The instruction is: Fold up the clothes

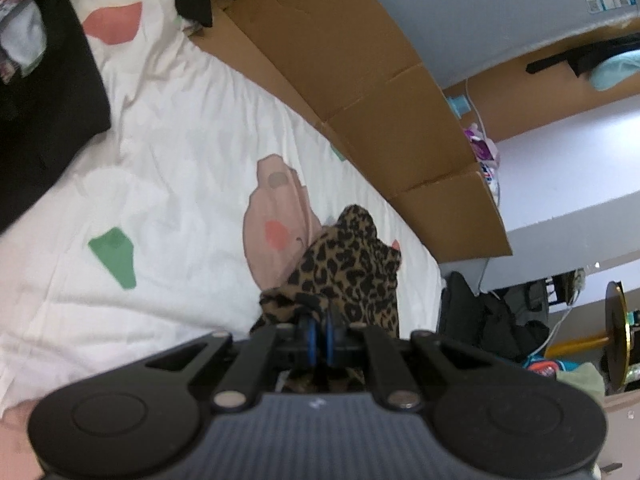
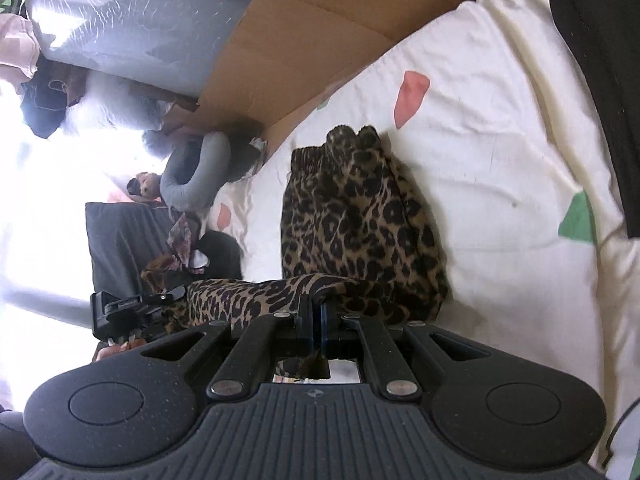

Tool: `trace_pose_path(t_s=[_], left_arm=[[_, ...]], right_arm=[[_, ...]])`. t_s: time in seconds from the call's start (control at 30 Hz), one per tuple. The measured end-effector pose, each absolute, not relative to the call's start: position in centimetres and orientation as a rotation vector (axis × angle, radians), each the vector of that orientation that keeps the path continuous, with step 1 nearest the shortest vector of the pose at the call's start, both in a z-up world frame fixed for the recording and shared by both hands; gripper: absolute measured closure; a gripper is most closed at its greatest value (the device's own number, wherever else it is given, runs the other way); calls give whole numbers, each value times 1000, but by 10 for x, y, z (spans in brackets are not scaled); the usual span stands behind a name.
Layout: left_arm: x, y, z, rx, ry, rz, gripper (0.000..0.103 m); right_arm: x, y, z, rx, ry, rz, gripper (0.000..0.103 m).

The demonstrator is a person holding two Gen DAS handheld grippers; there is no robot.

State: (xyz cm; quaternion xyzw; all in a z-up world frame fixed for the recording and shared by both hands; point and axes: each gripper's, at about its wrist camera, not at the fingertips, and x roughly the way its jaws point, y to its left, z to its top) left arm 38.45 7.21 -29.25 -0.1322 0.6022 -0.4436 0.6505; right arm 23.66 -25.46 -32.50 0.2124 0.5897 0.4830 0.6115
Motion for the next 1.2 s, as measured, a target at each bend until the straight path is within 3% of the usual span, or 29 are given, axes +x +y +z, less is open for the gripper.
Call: trace_pose_path(t_s=[0.93, 1.03, 1.17, 1.2], left_arm=[[416, -17, -373, -76, 1282, -909, 97], [410, -22, -381, -10, 1296, -892, 87], [399, -16, -373, 2, 1301, -872, 55], [396, -14, -368, 10, 1291, -869, 49]], right_arm=[[277, -197, -377, 260, 1300, 867, 100], [275, -195, -382, 239, 1317, 829, 97], [270, -197, -372, 204, 1295, 813, 88], [268, -198, -368, 182, 1279, 810, 79]])
